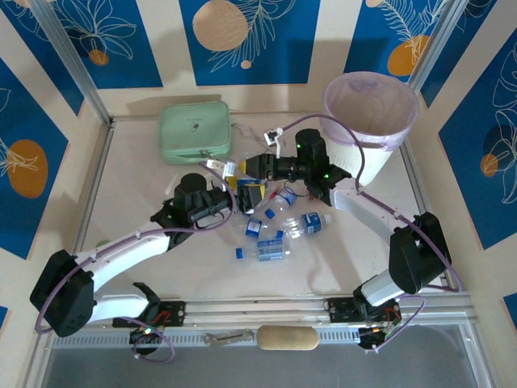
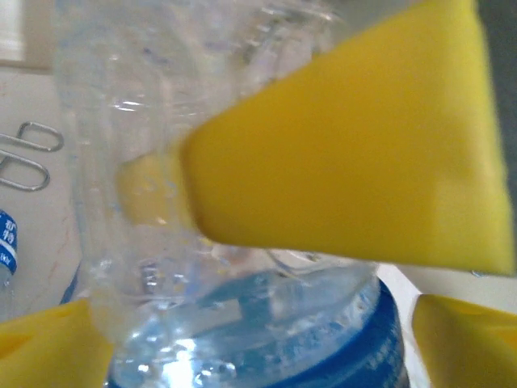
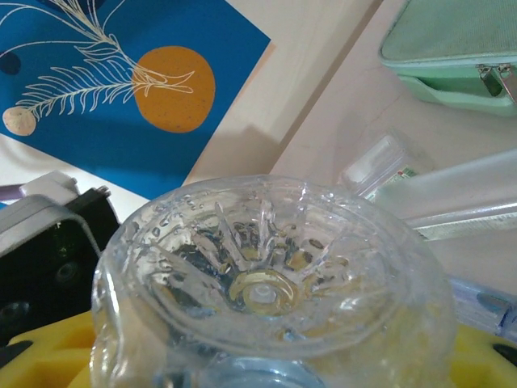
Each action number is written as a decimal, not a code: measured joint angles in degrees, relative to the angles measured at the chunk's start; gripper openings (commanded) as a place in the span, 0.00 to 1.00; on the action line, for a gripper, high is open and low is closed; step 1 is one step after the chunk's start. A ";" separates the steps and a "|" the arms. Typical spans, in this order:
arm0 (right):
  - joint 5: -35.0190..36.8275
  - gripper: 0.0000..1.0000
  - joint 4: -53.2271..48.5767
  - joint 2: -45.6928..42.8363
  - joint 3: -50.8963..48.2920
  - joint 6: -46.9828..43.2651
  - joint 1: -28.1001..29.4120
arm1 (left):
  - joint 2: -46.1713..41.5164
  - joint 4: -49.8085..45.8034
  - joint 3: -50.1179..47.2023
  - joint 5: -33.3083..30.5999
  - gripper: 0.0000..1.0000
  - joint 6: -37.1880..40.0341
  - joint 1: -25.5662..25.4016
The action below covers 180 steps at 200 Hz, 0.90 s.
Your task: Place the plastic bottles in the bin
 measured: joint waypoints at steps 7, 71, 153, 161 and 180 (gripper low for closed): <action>0.24 0.52 -0.28 0.00 0.15 -0.17 -0.20 | -0.46 0.00 -0.24 0.15 0.99 -0.39 0.72; 6.43 0.52 -9.44 -2.54 1.40 -5.33 -5.70 | -8.26 -1.44 -7.10 -1.99 0.99 -8.55 12.44; 23.85 0.51 -19.10 -13.75 12.70 -18.73 -14.36 | -4.20 -9.49 -10.82 -9.18 0.99 -18.16 17.42; 25.51 0.51 -18.47 -14.47 12.70 -19.50 -15.85 | -3.23 -9.92 -10.51 -8.66 0.99 -18.16 17.42; 29.09 0.51 -15.96 -14.64 12.85 -20.72 -20.04 | -0.83 -10.84 -9.09 -6.58 0.99 -17.55 17.42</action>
